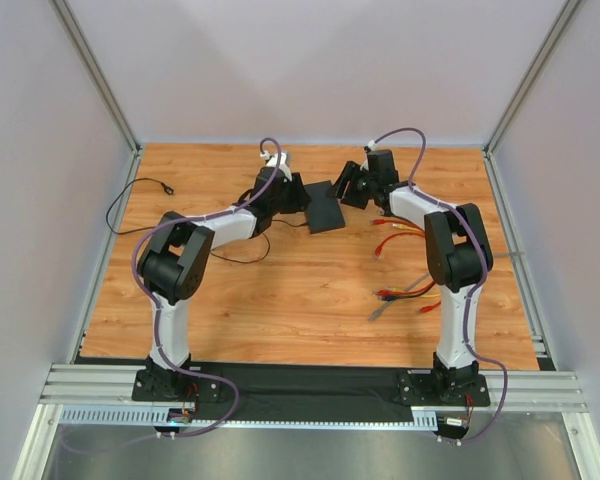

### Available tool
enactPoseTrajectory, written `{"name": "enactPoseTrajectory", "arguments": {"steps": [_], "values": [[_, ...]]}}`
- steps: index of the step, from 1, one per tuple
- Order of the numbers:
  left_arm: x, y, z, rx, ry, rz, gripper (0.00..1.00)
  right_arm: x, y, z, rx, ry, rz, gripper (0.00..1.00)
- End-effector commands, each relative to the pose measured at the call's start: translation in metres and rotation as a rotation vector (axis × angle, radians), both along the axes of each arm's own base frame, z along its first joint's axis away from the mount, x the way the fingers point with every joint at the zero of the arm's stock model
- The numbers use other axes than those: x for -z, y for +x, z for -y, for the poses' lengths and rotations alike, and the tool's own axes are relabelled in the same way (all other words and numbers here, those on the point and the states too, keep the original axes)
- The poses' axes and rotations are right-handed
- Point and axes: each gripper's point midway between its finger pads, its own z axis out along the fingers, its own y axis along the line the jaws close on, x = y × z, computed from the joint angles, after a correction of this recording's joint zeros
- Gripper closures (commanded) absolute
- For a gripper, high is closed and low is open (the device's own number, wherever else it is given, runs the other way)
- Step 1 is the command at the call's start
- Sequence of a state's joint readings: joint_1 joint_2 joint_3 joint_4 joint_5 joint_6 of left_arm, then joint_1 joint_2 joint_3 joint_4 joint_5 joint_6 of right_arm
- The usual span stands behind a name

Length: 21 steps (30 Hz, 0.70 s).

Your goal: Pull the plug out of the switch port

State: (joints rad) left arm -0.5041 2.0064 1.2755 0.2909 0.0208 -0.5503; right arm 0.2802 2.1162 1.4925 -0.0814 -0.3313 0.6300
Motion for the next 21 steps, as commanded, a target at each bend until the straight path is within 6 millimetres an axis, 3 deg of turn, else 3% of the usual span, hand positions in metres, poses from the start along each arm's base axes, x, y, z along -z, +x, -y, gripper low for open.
{"name": "enactPoseTrajectory", "arguments": {"steps": [1,5,13,14,15,21], "values": [[0.014,0.004,0.001,0.013,0.050,-0.051,0.47,-0.012,0.009,0.009,0.020,-0.045,0.051,0.40],[0.032,0.007,0.007,0.021,0.041,-0.095,0.47,-0.003,0.013,0.016,0.034,-0.089,0.030,0.40],[0.035,0.012,0.025,0.067,-0.024,-0.131,0.46,0.009,0.013,0.013,0.017,-0.072,-0.015,0.41],[0.044,0.012,0.027,0.077,-0.020,-0.149,0.46,0.012,0.012,0.012,0.014,-0.066,-0.025,0.41],[0.037,0.018,0.031,0.086,-0.026,-0.140,0.46,0.013,0.013,0.012,0.017,-0.065,-0.029,0.41],[0.043,0.023,0.038,0.129,-0.035,-0.178,0.47,0.019,0.013,0.012,0.014,-0.053,-0.064,0.45]]}}
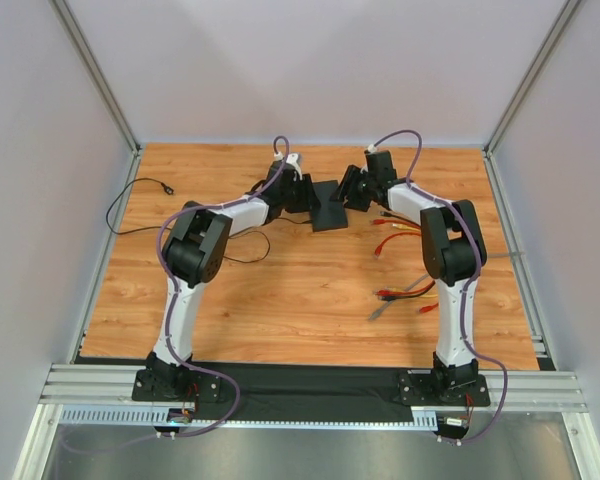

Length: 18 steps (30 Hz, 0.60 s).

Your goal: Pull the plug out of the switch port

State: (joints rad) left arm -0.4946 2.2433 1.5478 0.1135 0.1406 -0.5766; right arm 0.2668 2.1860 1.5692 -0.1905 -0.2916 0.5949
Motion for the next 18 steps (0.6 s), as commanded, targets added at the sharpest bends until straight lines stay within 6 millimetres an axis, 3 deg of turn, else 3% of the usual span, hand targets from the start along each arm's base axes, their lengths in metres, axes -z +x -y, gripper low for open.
{"name": "enactPoseTrajectory", "arguments": {"steps": [1,9,10,13,15,16,18], "values": [[-0.006,0.003,0.009,0.052,-0.038,-0.016,0.46,-0.006,0.006,-0.005,-0.015,0.040,-0.004,0.45],[-0.012,0.013,0.014,0.088,-0.059,-0.010,0.46,0.002,-0.003,-0.006,0.019,0.081,-0.043,0.46],[-0.022,0.013,0.013,0.078,-0.067,0.010,0.46,0.002,-0.002,-0.003,0.032,0.073,-0.042,0.46],[-0.020,-0.004,-0.001,0.044,-0.065,0.031,0.46,0.004,-0.005,-0.004,0.037,0.076,-0.054,0.46],[-0.033,-0.005,-0.007,0.025,-0.082,0.090,0.46,0.005,-0.005,-0.004,0.044,0.085,-0.057,0.46],[-0.051,-0.008,-0.009,0.020,-0.098,0.128,0.46,0.005,-0.004,-0.004,0.046,0.085,-0.058,0.46],[-0.050,-0.021,-0.018,0.010,-0.102,0.145,0.46,0.004,-0.003,-0.004,0.045,0.081,-0.052,0.46]]}}
